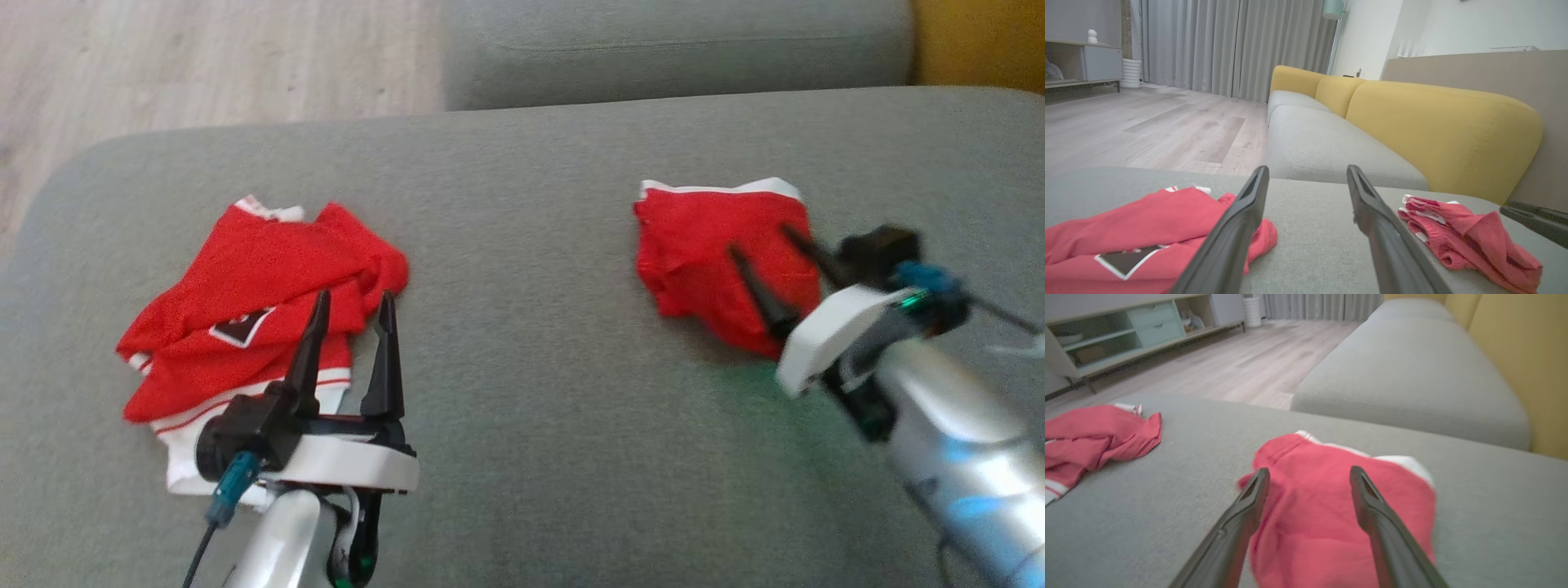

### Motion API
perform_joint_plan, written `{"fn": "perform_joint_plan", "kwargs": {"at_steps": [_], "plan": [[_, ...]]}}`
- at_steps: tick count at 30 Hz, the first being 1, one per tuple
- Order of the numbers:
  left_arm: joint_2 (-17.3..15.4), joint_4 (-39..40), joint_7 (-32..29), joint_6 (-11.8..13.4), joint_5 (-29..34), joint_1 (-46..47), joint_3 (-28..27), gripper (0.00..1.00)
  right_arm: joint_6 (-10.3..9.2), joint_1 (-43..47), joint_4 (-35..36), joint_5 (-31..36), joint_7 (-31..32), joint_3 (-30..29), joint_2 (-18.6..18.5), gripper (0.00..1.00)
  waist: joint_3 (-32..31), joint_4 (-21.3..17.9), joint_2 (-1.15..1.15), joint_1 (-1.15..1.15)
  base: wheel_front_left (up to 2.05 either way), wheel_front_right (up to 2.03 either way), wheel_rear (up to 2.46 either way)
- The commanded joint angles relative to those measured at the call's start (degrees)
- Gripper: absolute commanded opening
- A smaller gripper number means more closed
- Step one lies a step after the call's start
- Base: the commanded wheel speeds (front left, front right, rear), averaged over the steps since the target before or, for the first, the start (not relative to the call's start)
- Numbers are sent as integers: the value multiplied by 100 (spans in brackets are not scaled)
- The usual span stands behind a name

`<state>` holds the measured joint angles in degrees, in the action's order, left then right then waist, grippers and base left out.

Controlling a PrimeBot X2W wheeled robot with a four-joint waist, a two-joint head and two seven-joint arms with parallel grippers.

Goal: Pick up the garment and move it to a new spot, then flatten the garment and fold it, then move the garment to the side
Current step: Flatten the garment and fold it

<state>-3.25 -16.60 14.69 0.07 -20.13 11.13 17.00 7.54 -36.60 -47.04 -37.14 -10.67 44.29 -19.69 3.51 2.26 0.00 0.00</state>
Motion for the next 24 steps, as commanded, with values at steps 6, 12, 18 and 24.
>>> {"fn": "perform_joint_plan", "kwargs": {"at_steps": [6, 12, 18, 24], "plan": [[-40, 411, 30, 65, 117, -5, -308, 100, -5, -153, 374, -35, -384, -996, -498, 100, -178, -542, 0, 0, 0, 0, 0], [-6, 524, 30, 45, 158, -139, -459, 100, -5, 546, 1274, 707, -429, -2737, -207, 100, -243, -794, 0, 0, 0, 0, 0], [20, 562, 30, 8, 205, -327, -531, 100, -5, 1929, 2562, 1782, -431, -4130, 808, 100, -273, -802, 0, 0, 0, 0, 0], [33, 551, 30, -43, 240, -411, -549, 100, -5, 2807, 3300, 2454, -432, -4683, 1515, 100, -215, -659, 0, 0, 0, 0, 0]]}}
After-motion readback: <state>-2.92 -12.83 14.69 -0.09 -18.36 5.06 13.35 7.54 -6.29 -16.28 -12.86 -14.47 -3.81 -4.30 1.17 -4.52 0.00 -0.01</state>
